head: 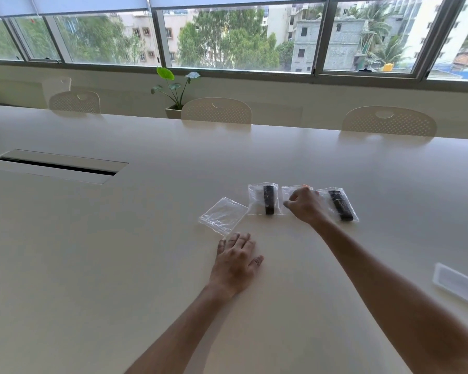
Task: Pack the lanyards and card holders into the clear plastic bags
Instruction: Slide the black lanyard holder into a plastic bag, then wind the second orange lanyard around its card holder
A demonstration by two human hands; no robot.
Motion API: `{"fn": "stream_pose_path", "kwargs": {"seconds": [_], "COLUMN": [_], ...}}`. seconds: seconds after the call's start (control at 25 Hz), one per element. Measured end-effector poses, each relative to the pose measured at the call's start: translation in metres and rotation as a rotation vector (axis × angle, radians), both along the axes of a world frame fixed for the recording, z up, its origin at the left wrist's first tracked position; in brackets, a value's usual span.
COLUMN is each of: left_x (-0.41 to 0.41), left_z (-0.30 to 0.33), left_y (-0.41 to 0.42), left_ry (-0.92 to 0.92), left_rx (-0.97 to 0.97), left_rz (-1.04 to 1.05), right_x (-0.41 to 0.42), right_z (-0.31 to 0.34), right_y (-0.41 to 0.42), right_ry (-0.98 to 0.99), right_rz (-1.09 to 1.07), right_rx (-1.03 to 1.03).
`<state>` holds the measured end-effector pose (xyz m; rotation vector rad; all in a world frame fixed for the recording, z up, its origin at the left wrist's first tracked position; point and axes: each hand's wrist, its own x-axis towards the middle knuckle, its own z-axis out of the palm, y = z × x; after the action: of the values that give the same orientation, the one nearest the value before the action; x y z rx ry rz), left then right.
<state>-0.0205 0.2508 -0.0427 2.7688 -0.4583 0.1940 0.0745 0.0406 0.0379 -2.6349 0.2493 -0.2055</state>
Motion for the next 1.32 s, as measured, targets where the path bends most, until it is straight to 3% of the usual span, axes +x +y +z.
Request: {"fn": "stream_pose_path", "kwargs": {"seconds": [0.44, 0.6, 0.8, 1.12, 1.32], "left_x": [0.002, 0.003, 0.003, -0.006, -0.016], "left_z": [0.000, 0.000, -0.002, 0.001, 0.003], "left_y": [0.000, 0.001, 0.001, -0.001, -0.002], "left_ry": [-0.022, -0.031, -0.047, -0.076, -0.133], "left_rx": [-0.030, -0.055, -0.063, -0.037, 0.003], "left_rz": [0.006, 0.002, 0.003, -0.024, -0.175], "right_x": [-0.142, -0.187, -0.214, -0.192, -0.181], "right_z": [-0.036, -0.048, -0.066, -0.078, -0.080], "right_y": [-0.150, -0.185, -0.195, -0.114, -0.059], "right_ry": [0.046, 0.009, 0.068, 0.038, 0.036], "right_rz": [-0.311, -0.457, -0.646, -0.495, -0.342], "right_rx": [-0.129, -0.257, -0.268, -0.310, -0.343]}}
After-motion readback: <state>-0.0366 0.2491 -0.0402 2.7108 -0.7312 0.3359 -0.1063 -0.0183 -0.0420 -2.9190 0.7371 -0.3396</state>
